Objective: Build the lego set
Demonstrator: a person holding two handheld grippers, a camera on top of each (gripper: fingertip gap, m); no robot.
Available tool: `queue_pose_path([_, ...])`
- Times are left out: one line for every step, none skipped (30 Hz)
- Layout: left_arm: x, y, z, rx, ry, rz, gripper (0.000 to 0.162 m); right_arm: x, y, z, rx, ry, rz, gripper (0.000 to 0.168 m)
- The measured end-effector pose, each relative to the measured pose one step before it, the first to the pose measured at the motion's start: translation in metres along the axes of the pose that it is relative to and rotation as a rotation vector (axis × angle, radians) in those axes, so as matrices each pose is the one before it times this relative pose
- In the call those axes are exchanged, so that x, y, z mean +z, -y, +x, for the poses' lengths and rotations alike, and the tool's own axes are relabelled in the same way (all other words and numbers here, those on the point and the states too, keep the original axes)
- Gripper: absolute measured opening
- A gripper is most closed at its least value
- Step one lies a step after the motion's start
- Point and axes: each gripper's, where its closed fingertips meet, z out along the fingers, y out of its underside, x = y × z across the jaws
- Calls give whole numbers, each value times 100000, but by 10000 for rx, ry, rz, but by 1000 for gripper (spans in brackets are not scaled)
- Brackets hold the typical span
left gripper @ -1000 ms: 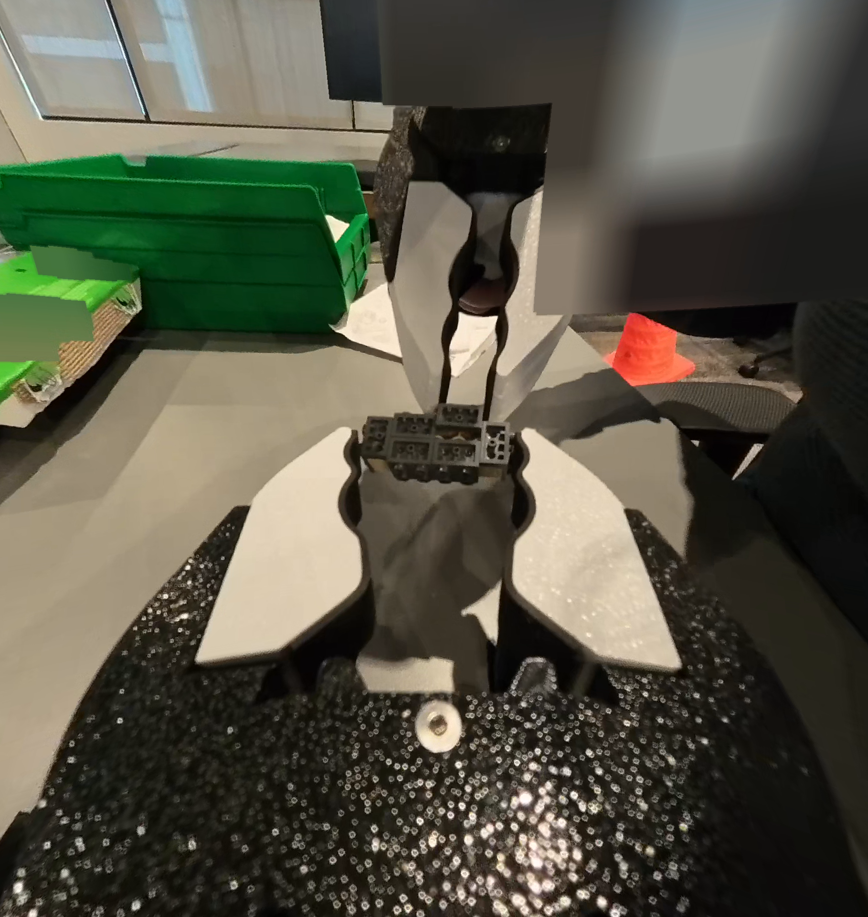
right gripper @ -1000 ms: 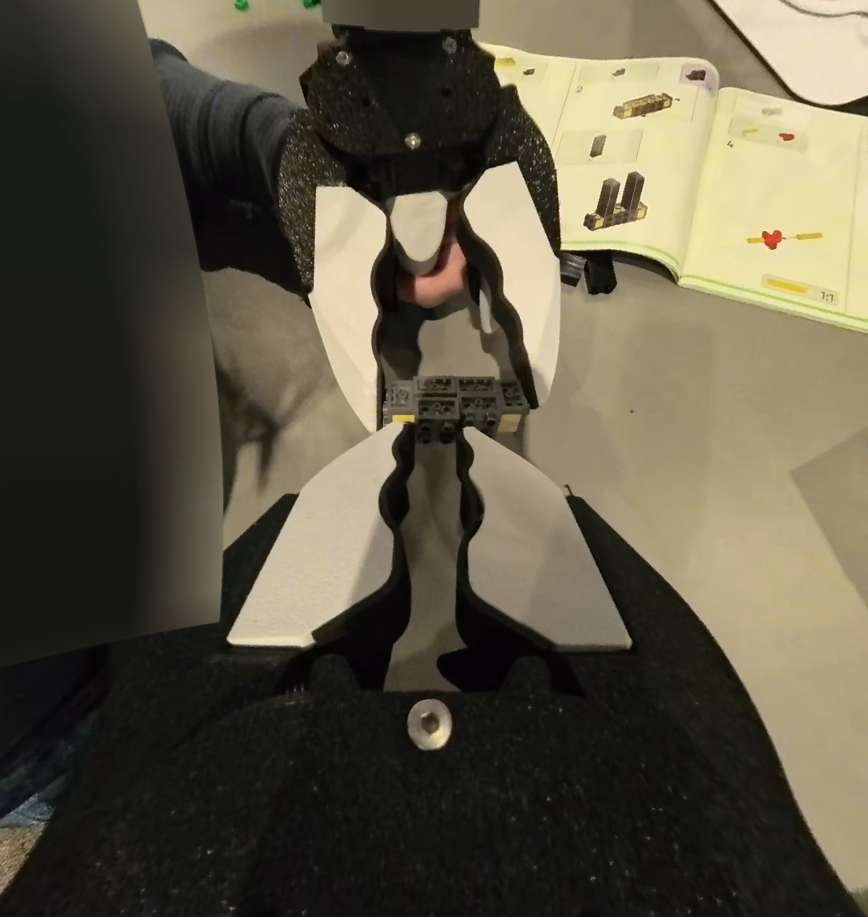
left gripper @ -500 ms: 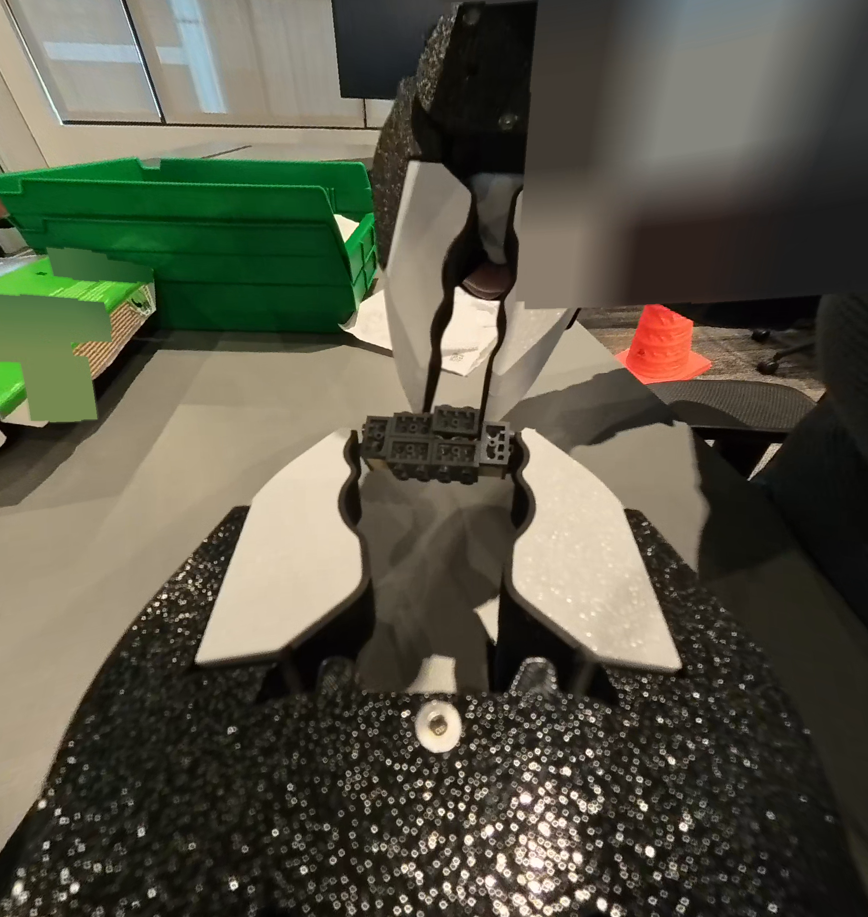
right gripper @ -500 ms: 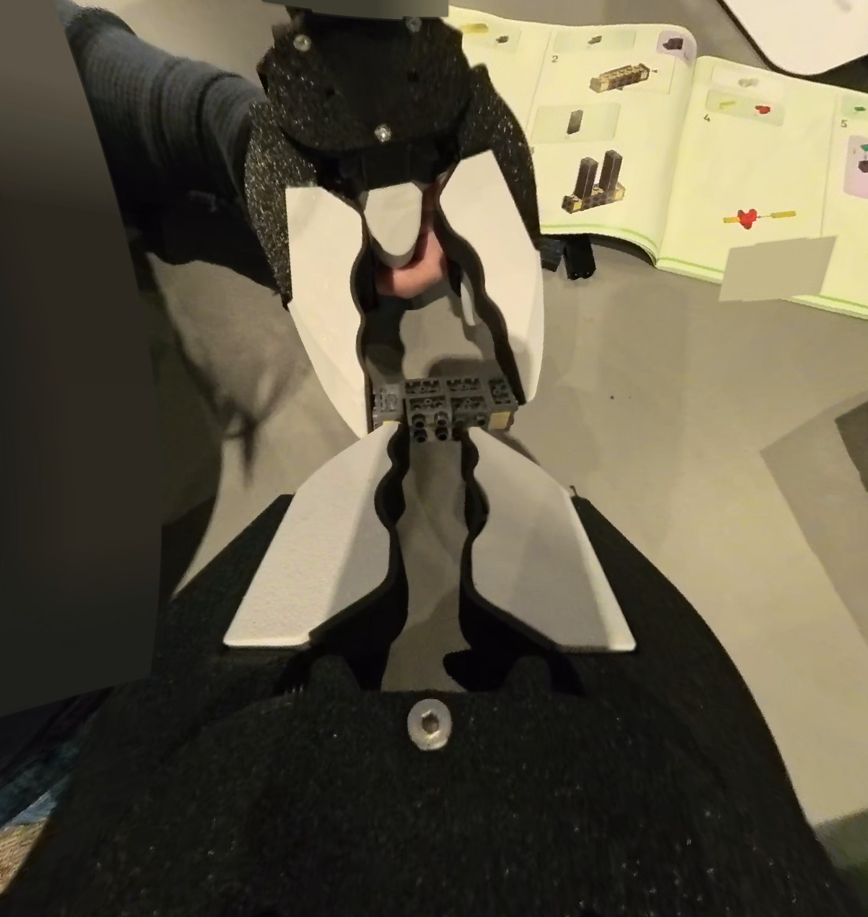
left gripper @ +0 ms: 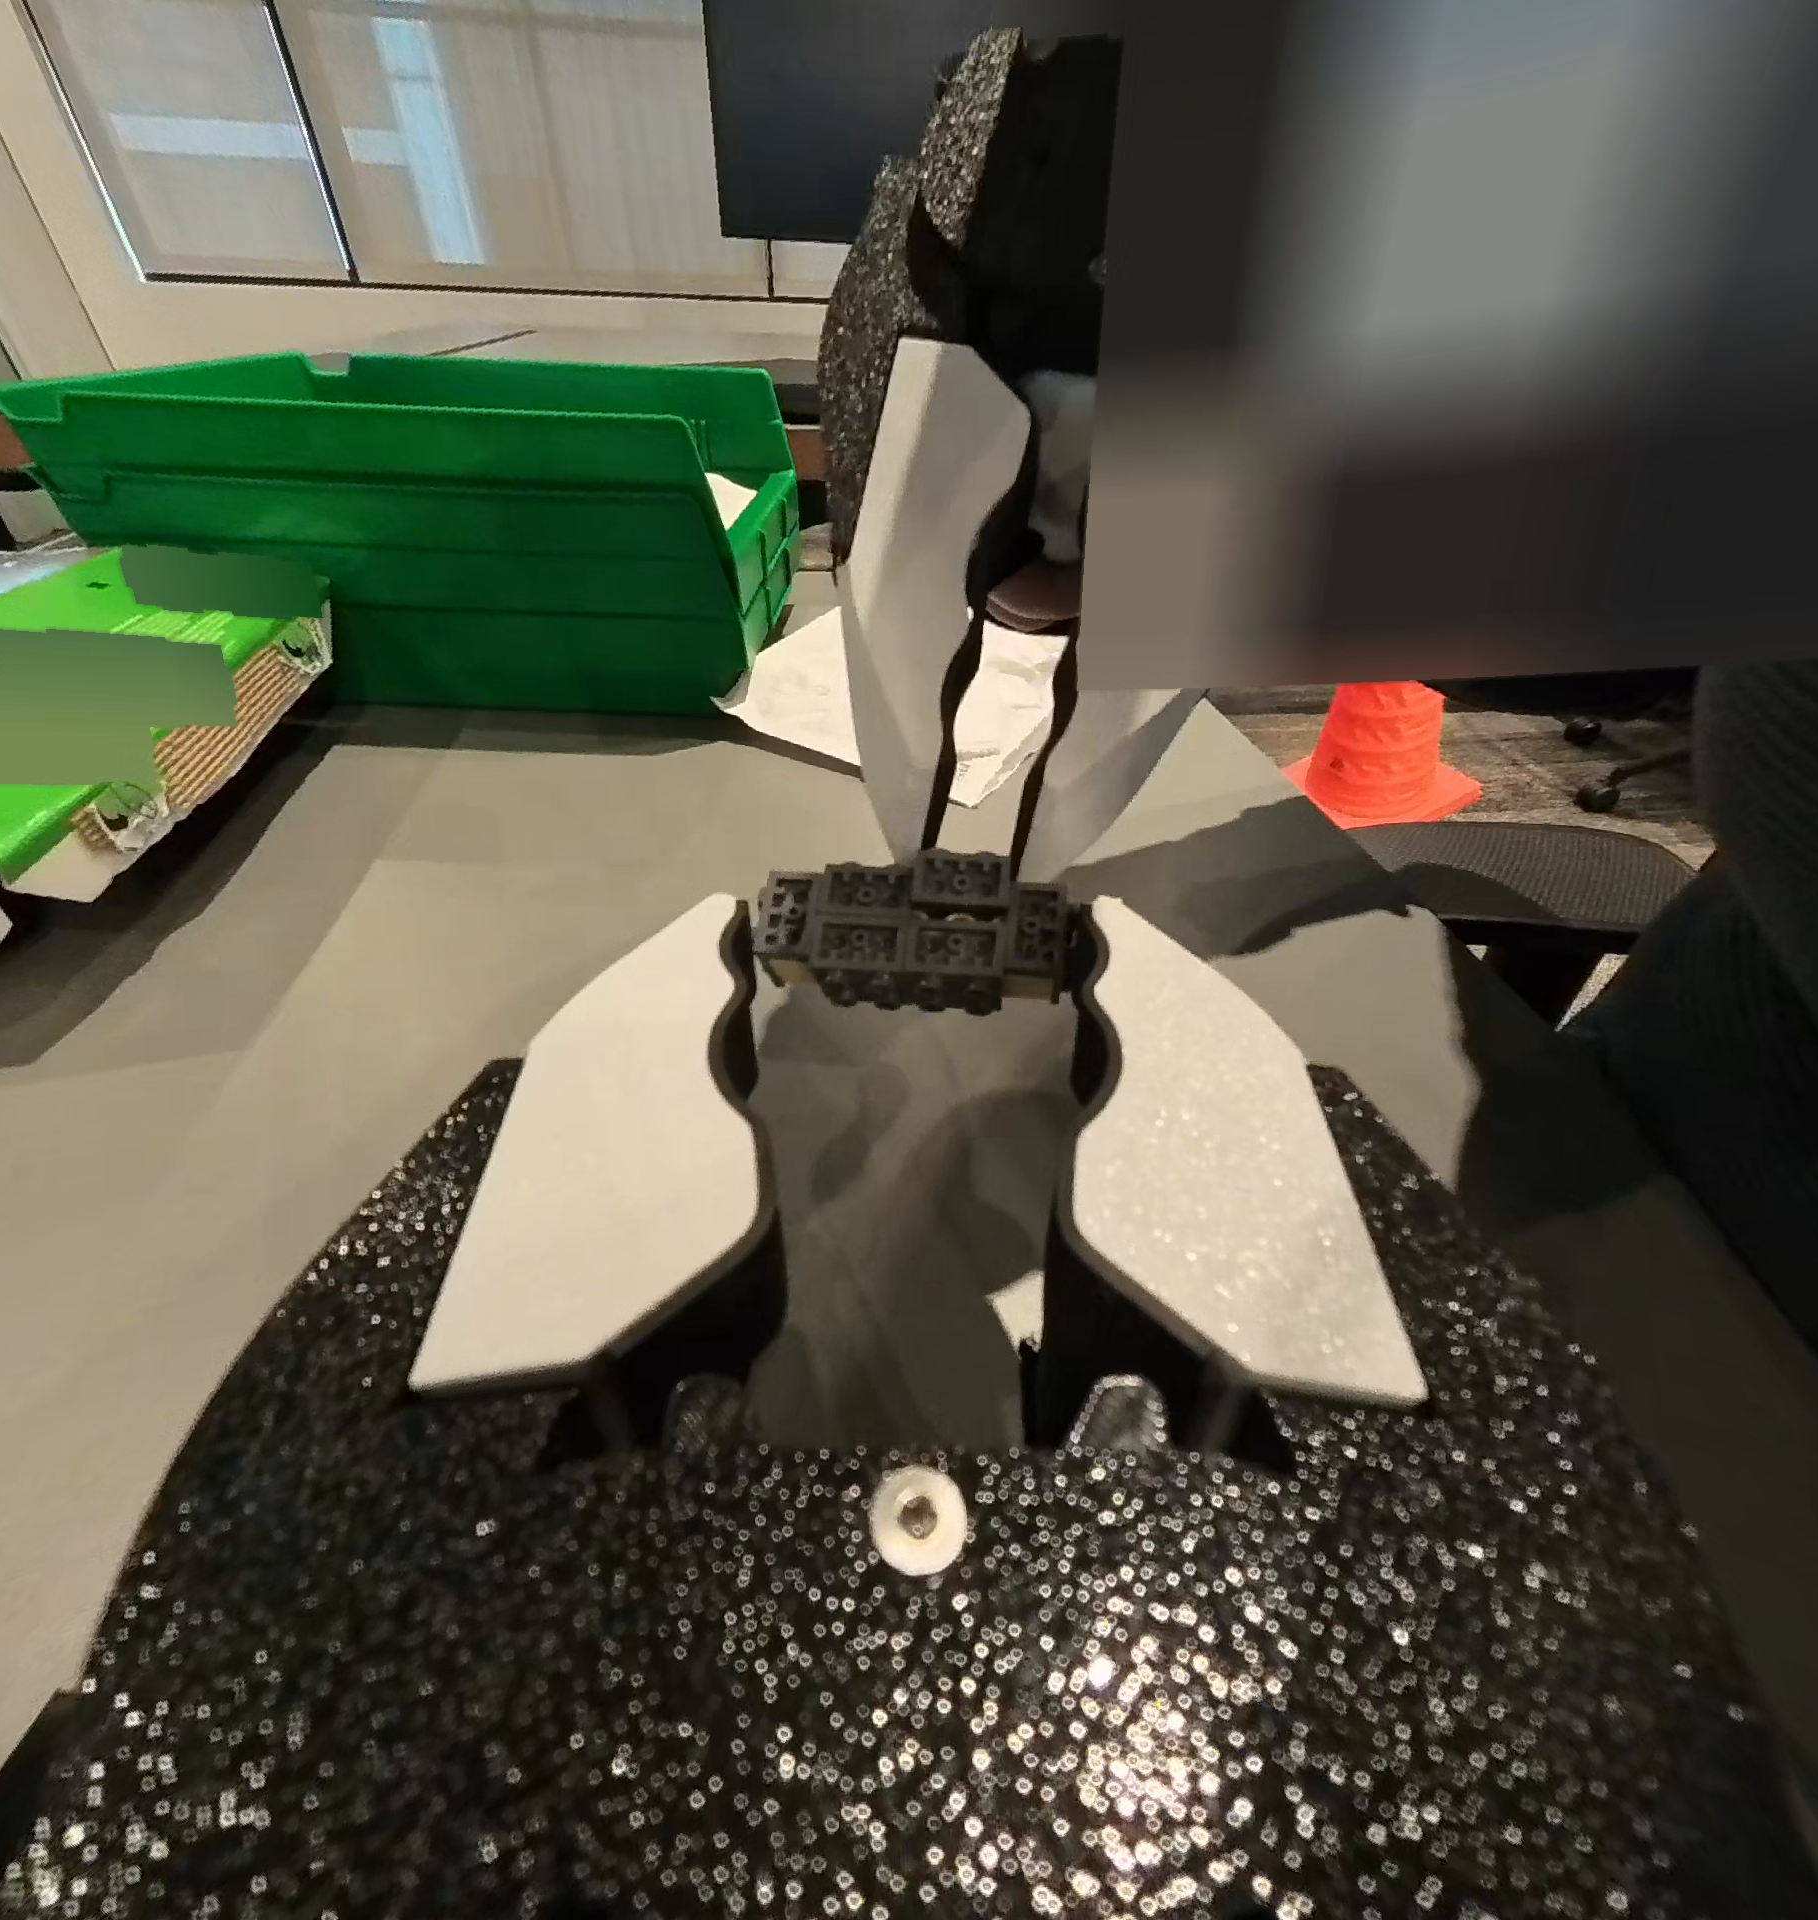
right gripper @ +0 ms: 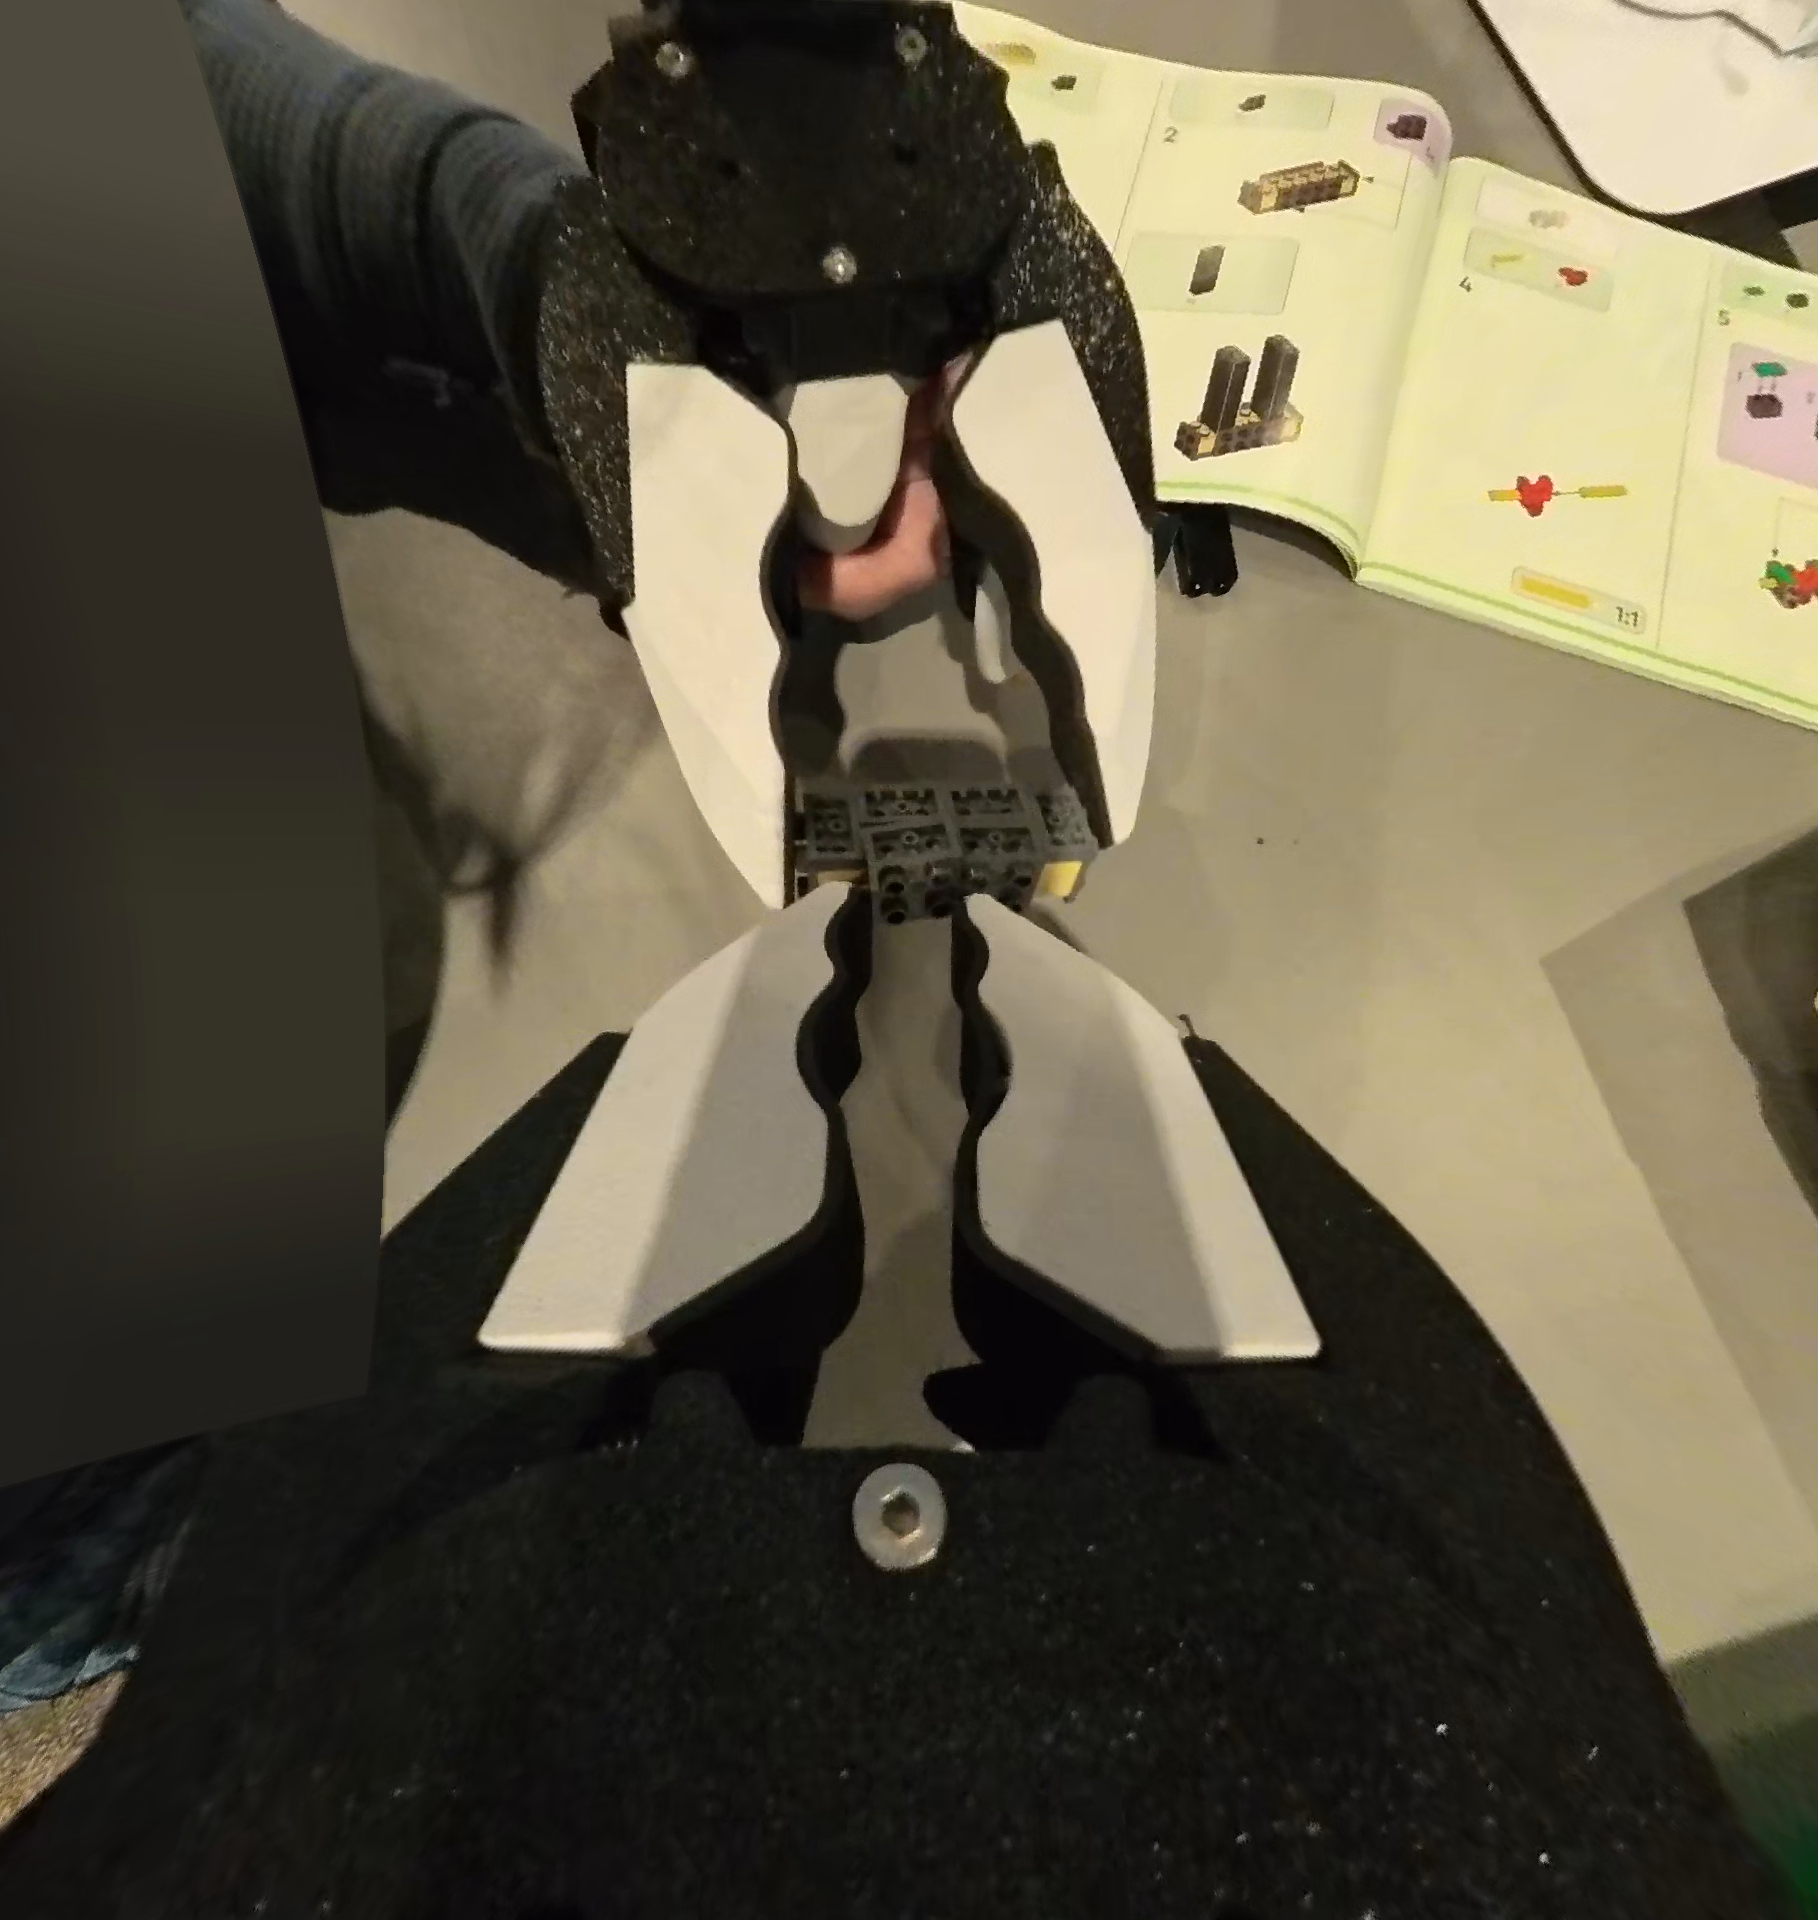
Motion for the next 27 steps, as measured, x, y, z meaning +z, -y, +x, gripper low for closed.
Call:
queue_pose_path([7, -1, 13, -2, -4, -1, 58, 12, -10, -15, 35, 23, -8, 14])
queue_pose_path([12, -1, 0, 2, -2, -2, 59, -3, -15, 3, 45, 18, -11, 14])
queue_pose_path([7, -1, 9, 3, -3, -1, 58, -9, -5, -16, 35, 14, -13, 14])
queue_pose_path([2, 13, 8, 5, 2, 3, 58, -16, -1, 0, 41, 3, -20, 14])
queue_pose_path([9, 12, 6, 10, 6, 1, 58, -9, 1, -9, 51, 4, -32, 14])
queue_pose_path([8, 10, 8, 7, 6, 0, 58, -11, 14, 9, 61, -5, -29, 14])
queue_pose_path([16, 16, 22, 1, -7, 3, 58, 8, 22, -18, 68, 25, -26, 14])
queue_pose_path([12, -4, 14, 5, -4, -4, 58, -2, -30, -1, 56, 21, -48, 15])
queue_pose_path([13, -15, 6, 4, 3, -5, 58, 0, -23, 46, 31, -11, -40, 16])
queue_pose_path([7, 12, -7, -5, 9, 9, 58, -22, 4, 67, 4, -40, -2, 17])
queue_pose_path([-6, 26, 2, -11, 1, 22, 58, -19, 26, 30, 21, -9, 7, 17])
queue_pose_path([-4, 42, 12, -10, -7, 26, 58, -17, 24, -9, 43, 11, 1, 17])
queue_pose_path([-10, 44, -3, -9, -2, 29, 58, -31, 24, 26, 32, -12, 1, 18])
queue_pose_path([-1, 36, -1, -10, 2, 29, 58, -45, 22, 55, 18, -37, -4, 19])
queue_pose_path([-4, 31, -2, -7, 1, 25, 58, -34, 20, 47, 5, -31, -2, 19])
queue_pose_path([1, 25, -2, -2, 4, 20, 58, -50, 57, 64, 6, -47, 16, 20])
queue_pose_path([-13, 25, 0, 0, 2, 21, 58, -62, 60, 37, 14, -33, 18, 21])
queue_pose_path([-18, 52, -1, -1, 4, 36, 58, -62, 81, 48, 21, -30, 35, 21])
queue_pose_path([-29, 84, -12, -5, 6, 61, 58, -72, 83, 19, 12, -10, 28, 21])
queue_pose_path([-36, 120, -10, -14, 5, 83, 58, -71, 84, 54, 12, -37, 29, 22])
queue_pose_path([-40, 140, -1, -18, -4, 106, 58, -69, 86, 0, 10, -1, 28, 22])
queue_pose_path([-57, 172, 6, -22, -5, 124, 58, -72, 100, -25, 6, 7, 28, 22])
queue_pose_path([-50, 176, -9, -14, 2, 133, 58, -63, 108, -20, -3, -3, 24, 22])
queue_pose_path([-55, 199, 4, 1, 7, 143, 58, -48, 86, -8, -21, -21, 5, 23])
queue_pose_path([-61, 217, -15, 7, 19, 155, 58, -63, 103, -5, -43, -28, 7, 23])
queue_pose_path([-67, 214, -13, 13, 25, 144, 58, -73, 125, -18, -37, -26, 10, 23])
queue_pose_path([-52, 170, -21, 13, 23, 116, 58, -94, 144, 3, -20, -34, 10, 23])
